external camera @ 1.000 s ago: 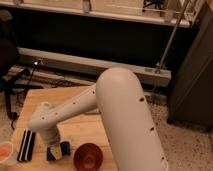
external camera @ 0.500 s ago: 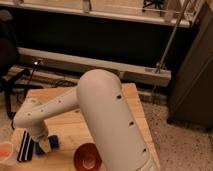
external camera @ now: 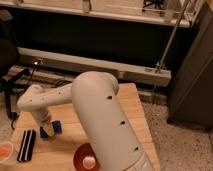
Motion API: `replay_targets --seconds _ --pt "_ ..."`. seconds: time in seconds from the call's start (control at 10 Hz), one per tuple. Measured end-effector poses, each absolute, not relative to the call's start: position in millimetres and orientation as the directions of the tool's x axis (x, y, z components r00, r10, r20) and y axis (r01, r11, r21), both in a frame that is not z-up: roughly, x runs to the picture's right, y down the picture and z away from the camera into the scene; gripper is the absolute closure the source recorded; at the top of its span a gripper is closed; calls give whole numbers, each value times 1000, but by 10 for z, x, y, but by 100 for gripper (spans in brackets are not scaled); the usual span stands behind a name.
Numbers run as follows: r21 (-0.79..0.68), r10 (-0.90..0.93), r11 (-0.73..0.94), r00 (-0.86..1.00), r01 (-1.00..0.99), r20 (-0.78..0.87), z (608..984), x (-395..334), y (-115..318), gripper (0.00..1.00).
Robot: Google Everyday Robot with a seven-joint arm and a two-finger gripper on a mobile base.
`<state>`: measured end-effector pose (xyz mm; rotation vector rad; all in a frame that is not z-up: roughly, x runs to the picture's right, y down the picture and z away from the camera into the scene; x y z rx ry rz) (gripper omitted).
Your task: Wipe the white sponge on the table
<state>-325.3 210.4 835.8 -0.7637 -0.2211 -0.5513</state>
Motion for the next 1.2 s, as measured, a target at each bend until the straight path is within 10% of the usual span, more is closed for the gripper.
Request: replay_targets --seconds 1.2 --pt "-753 -215 624 973 207 90 8454 -1522 2260 76"
